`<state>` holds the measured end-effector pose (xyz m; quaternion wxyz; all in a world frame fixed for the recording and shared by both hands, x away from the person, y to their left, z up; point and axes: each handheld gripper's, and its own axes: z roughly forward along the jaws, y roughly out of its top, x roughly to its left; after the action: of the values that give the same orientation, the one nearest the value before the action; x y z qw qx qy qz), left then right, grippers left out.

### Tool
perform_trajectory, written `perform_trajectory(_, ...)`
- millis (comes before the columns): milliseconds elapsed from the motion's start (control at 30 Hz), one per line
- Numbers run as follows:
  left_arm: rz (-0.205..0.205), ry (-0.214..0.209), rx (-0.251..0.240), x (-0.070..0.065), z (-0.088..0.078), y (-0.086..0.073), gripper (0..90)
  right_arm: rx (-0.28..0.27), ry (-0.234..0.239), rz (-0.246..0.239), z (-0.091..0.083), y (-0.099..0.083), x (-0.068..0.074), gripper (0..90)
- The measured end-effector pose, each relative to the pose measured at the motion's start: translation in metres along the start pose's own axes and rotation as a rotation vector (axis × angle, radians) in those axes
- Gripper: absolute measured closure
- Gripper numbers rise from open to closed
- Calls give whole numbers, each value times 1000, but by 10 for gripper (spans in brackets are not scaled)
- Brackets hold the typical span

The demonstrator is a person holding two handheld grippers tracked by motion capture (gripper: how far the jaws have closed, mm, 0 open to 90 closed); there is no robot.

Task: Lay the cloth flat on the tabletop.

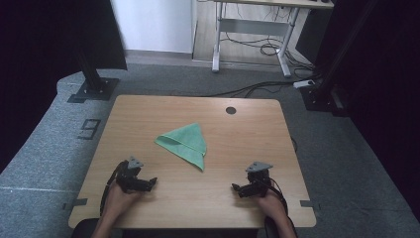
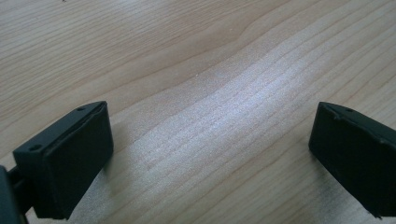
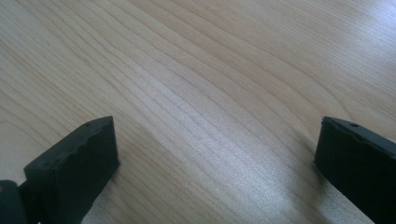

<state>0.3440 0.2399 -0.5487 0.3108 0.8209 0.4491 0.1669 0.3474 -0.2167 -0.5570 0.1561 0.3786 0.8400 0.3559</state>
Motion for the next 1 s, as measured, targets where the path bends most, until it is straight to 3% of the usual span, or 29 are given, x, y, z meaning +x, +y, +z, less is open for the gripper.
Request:
perform_trajectory(200,-1,0,-10,-2,-1,1,60,0,0,0,0,0,0,0)
perform_trajectory(300,4,-20,-7,-5,-3,7,153,0,0,0,0,0,0,0)
perform_trajectory(400,15,-27,-22,-8,-3,13,154,0,0,0,0,0,0,0)
perform_trajectory(667,77,-131,-65,-30,2,49,262,0,0,0,0,0,0,0)
perform_trajectory(1000,163,-178,-75,-60,17,90,341,0,0,1,0,0,0,0)
